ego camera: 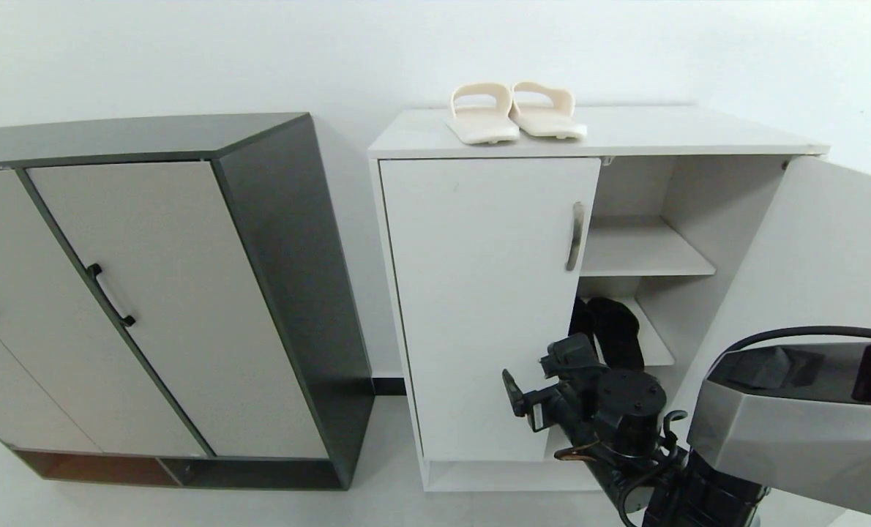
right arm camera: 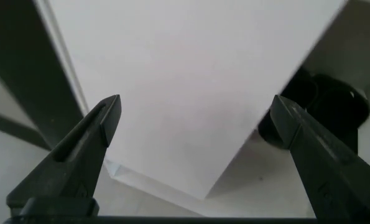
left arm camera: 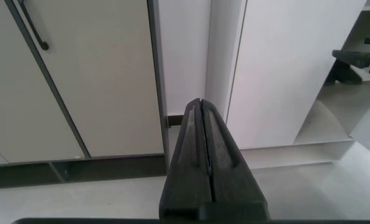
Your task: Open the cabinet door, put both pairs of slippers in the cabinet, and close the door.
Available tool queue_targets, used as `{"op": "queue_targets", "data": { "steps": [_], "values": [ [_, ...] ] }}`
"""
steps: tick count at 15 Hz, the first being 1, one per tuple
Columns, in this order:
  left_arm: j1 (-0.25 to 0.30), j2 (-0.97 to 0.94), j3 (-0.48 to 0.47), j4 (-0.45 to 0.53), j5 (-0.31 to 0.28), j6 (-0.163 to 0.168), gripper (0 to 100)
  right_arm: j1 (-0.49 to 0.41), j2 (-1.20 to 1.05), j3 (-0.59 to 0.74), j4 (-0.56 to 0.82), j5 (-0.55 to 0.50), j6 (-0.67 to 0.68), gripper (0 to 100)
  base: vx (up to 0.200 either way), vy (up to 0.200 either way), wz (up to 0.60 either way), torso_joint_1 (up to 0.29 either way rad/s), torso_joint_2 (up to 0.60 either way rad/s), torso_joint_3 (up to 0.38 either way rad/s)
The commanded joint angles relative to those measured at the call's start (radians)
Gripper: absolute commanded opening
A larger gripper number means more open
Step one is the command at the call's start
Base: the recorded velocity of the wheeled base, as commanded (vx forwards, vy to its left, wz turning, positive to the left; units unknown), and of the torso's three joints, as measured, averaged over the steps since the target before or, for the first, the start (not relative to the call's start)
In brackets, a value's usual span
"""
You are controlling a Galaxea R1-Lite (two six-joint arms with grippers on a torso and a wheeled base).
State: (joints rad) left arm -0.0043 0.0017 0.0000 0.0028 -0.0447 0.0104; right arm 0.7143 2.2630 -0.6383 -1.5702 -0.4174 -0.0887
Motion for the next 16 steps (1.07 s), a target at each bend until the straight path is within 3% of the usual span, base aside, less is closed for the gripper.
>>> {"op": "queue_targets", "data": {
  "steps": [1,16],
  "values": [
    [0.001,0.001,0.000,0.000,-0.001,0.000,0,-0.001,0.001,0.000,-0.001,0.000,0.000,100,0.000,0.000,0.00,0.110,-0.47,-0.349],
    [0.001,0.001,0.000,0.000,0.000,0.000,0,-0.002,-0.005,0.003,-0.001,0.005,0.001,100,0.000,0.000,0.00,0.164,-0.49,-0.322]
  ]
}}
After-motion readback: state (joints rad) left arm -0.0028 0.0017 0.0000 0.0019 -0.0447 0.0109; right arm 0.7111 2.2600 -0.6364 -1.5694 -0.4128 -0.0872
